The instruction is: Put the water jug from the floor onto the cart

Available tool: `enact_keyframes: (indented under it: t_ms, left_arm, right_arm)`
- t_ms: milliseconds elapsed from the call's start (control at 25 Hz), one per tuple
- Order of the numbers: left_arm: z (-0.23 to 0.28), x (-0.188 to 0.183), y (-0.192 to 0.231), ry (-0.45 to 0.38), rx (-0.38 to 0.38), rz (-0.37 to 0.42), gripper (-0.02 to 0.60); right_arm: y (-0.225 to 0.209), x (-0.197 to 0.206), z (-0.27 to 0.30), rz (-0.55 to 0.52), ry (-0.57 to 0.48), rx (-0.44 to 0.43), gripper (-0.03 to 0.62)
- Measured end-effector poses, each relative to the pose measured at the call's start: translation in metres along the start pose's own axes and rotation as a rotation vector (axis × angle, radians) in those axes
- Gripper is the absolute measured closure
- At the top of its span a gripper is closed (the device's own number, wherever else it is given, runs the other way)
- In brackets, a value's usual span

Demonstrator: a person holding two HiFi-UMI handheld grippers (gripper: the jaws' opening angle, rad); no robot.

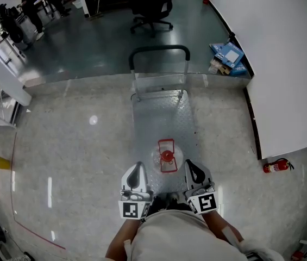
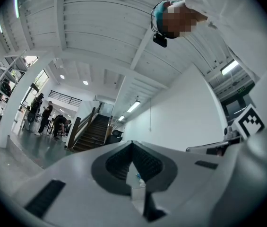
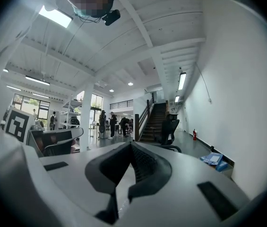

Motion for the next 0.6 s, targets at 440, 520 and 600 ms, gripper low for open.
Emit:
enact_keyframes:
  t_ms: [440, 520, 600]
  left_arm:
    - [0.002, -0.0004, 0.0012, 0.001, -0.007, 0.004, 0.578]
    - [0.0028, 0.0002, 0.0011, 0.002, -0.003, 0.004, 0.578]
    - [0.0036, 0.0006, 0.0013, 0.002, 0.001, 0.003, 0.578]
  right_arm:
    - [-0.0025, -0.0008, 0.0067, -0.019, 0.0, -0.014, 0.583]
    - [-0.0018, -0.0009, 0.0079, -0.022, 0.0, -0.017, 0.583]
    - [-0.0007, -0.0013, 0.0094, -0.027, -0.003, -0.02, 0.583]
Point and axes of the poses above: the fingertips, and each gripper's own axes: z forward along the fingers, y to its left, x out of its underside, the point moved 7 cm from there along -z, backward along the fingers, and after that the axes turned 10 degrees about -x, right-handed, at the moved point
